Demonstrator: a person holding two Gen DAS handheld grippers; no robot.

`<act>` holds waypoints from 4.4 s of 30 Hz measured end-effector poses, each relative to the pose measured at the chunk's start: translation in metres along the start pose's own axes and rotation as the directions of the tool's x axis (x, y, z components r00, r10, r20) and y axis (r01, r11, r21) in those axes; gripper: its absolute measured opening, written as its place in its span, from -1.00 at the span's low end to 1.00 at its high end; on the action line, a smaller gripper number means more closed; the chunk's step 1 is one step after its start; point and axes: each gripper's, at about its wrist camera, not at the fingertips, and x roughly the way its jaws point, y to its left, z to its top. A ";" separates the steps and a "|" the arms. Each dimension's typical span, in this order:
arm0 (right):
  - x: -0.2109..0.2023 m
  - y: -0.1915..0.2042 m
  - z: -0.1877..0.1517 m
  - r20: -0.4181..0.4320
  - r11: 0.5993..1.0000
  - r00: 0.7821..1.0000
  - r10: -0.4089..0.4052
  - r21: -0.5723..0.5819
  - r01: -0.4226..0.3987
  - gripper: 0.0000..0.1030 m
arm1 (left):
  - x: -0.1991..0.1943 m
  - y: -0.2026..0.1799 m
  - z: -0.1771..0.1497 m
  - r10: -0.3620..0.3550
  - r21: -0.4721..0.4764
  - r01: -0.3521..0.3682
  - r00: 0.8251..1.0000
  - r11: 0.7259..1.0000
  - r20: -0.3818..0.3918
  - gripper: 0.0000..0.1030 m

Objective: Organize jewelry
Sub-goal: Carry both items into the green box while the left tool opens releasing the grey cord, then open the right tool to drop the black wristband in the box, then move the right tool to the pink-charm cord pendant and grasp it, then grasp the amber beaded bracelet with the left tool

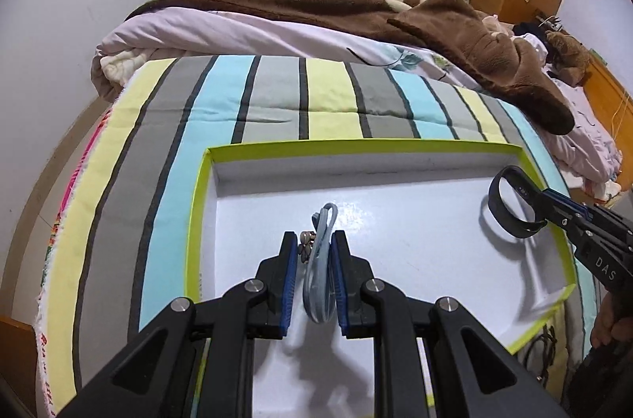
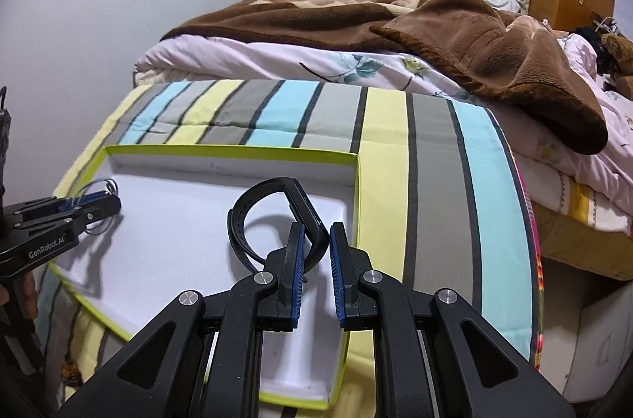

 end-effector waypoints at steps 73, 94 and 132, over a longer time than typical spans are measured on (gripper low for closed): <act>-0.079 0.044 -0.130 -0.011 0.977 0.985 0.171 -0.128 -0.171 -0.03 | -0.130 0.023 -0.166 -0.090 -0.136 0.103 0.991 0.985 0.097 0.18; -0.073 0.048 -0.128 0.006 0.983 0.992 0.128 -0.132 -0.126 -0.61 | -0.121 0.017 -0.167 -0.098 -0.084 0.105 0.991 0.991 0.087 0.18; -0.116 0.030 -0.134 0.109 0.987 0.981 0.161 -0.040 -0.157 -0.61 | -0.094 -0.019 -0.153 -0.049 0.080 0.044 0.998 0.996 0.050 -0.45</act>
